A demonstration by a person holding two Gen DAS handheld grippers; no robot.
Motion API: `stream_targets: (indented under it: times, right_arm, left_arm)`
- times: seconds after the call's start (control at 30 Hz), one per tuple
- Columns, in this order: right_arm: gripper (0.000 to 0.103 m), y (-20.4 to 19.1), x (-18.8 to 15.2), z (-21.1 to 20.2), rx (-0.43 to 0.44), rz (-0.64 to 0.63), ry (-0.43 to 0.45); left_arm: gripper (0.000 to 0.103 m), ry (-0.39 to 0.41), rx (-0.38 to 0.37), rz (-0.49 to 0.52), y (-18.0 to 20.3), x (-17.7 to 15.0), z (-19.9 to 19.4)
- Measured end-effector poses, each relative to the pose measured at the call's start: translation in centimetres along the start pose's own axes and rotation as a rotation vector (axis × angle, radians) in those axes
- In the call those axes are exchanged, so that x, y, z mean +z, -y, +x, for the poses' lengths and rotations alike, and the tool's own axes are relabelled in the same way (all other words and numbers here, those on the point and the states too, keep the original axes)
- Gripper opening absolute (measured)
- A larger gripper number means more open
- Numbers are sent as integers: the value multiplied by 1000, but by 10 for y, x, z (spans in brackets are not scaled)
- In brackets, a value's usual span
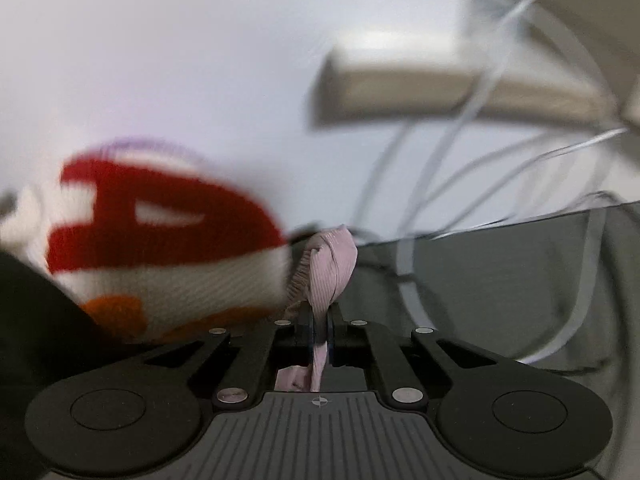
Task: Fold clothes
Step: 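Carry the pink garment with the left gripper and drop it onto the bed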
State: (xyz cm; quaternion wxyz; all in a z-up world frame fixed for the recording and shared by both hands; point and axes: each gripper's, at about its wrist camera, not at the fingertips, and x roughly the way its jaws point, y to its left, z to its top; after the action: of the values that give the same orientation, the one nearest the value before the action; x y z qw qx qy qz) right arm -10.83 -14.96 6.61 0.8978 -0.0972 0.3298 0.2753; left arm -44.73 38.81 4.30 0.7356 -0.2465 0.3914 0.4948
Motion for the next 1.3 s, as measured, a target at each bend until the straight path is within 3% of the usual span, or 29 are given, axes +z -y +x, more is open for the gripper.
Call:
stream_targets:
  times: [0.3,0.43,0.67,0.87,1.0,1.07,1.13,1.23,1.3]
  right_arm:
    - [103,0,3,-10,12,5,35]
    - [103,1,5,-16,18,18,59]
    - [103,9,13,-31,18,50,119]
    - [103,28,21,-51,7,107,213]
    - [103,51,22,-72,-51,141,301]
    - [103,67,22,-85,-86,176,354]
    - [103,90,22,-103,-135,242,428]
    - [103,127,20,-134,-198,340,538]
    - [103,151,17,-149,-219,386,569]
  left_arm:
    - [5,151,-357,117,18,-9,-105]
    - [5,248,-549,226,33,41,-164]
    - [5,334,-929,324,116,73,-270]
    - [5,409,-1338,286,232,101,-340]
    - [5,467,-1613,355,303,88,-402]
    - [5,510,-1716,410,318,71,-423]
    - [5,540,-1710,488,332,54,-439]
    - [5,516,-1583,642,352,25,-431]
    - [5,436,-1449,729,363,4,-401]
